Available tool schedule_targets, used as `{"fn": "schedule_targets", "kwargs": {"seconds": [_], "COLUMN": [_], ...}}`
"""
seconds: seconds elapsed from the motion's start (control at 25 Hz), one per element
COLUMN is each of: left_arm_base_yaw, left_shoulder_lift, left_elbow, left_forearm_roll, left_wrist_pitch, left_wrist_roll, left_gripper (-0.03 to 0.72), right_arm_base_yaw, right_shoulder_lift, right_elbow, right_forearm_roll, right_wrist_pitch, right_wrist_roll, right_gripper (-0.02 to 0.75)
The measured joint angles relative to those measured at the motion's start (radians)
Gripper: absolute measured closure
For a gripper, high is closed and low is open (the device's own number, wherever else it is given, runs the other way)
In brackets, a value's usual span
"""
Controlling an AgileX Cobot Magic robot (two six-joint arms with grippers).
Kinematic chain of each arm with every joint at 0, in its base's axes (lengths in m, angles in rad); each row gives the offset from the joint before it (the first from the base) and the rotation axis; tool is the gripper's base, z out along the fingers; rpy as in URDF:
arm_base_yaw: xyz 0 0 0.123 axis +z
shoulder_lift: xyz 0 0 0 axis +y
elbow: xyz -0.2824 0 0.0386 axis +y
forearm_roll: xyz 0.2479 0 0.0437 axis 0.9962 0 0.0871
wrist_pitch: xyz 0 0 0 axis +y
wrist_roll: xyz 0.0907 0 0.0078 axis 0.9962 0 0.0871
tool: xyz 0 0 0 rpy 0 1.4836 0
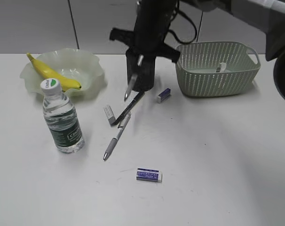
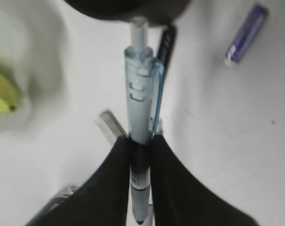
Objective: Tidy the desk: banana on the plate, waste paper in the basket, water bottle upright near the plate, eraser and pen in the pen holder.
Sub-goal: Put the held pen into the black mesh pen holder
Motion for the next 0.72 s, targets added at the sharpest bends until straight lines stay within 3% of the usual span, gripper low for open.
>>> {"fn": "schedule_targets", "kwargs": {"seconds": [0.2,0.36,0.72], "left_arm_base_yaw": [0.000,0.000,0.000], "left_shoulder_lift": [0.000,0.000,0.000], "left_elbow": [0.000,0.000,0.000], "left_forearm_roll": [0.000,0.000,0.000], "left_wrist_pitch": [0.000,0.000,0.000], "left_wrist_roll": [0.000,0.000,0.000], "left_gripper": [0.206,0.206,0.206], "right_arm_base_yaw": [0.020,0.021,0.017], "right_shoulder_lift": [0.000,0.000,0.038], "right_elbow": [-0.225,-0.275,-0.275], "right_forearm_roll": [-0.213,-0.372,-0.443], "right_wrist_pitch": [0.001,-0.024,-0.361], "right_wrist_roll": [-0.096,-0.232,-0.358], "right_gripper": [0.636,0.636,0.636]}}
